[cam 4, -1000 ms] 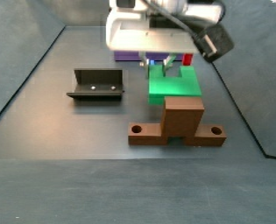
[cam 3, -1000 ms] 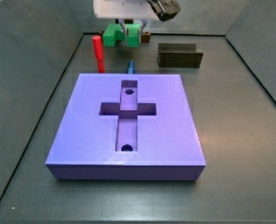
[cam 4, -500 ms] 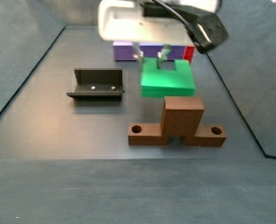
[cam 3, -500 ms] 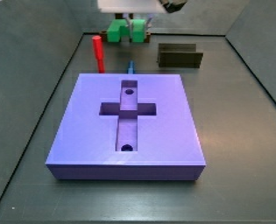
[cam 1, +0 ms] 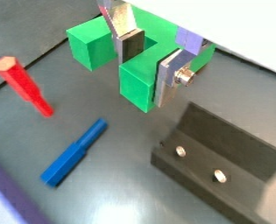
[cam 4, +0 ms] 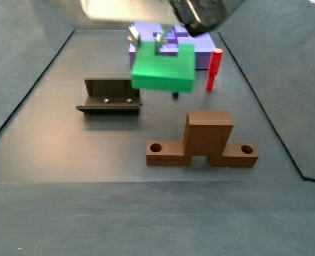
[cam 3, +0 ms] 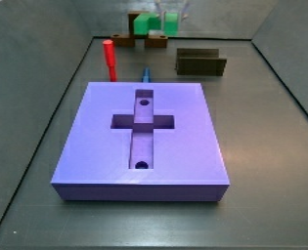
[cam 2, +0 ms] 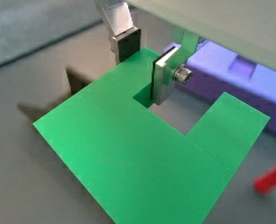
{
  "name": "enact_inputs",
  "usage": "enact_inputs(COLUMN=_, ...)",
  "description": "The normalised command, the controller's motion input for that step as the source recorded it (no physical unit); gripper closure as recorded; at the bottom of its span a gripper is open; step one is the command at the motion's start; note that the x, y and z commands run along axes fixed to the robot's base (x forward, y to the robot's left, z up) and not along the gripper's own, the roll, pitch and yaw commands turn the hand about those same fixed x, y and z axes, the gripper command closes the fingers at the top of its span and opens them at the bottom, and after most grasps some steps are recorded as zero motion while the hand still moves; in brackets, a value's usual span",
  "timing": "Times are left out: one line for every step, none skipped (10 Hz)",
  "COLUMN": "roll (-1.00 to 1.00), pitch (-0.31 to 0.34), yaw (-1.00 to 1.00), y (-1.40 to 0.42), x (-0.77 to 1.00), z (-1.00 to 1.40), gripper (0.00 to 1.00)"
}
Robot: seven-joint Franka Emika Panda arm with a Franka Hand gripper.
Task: Pick up the green object. Move up. Place the green object on the fixture. Regrasp the green object. Move to above the board. Insert the green object.
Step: Place the green object on the fixture.
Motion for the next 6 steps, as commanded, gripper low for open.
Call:
enact_inputs(roll=-0.51, pitch=0.043, yaw=0.00, y=-0.17, x=0.92, z=0.22, gripper=1.00)
enact_inputs(roll=-0.54, pitch=0.054, yaw=0.00, y=-0.13, x=0.94, z=0.20, gripper=1.00)
enact_inputs(roll=-0.65, pitch=0.006, yaw=-0.02, y=-0.06, x=0.91, z=0.15, gripper=1.00)
enact_inputs(roll=-0.71, pitch=0.051, yaw=-0.02, y=0.00, x=0.97, z=0.03, gripper=1.00)
enact_inputs(roll=-0.67, pitch=0.100, yaw=-0.02, y=-0.03, x=1.00, z=0.00, gripper=1.00)
enact_inputs(roll=-0.73, pitch=0.063, yaw=-0.01, y=0.00, x=0.96, z=0.00, gripper=1.00)
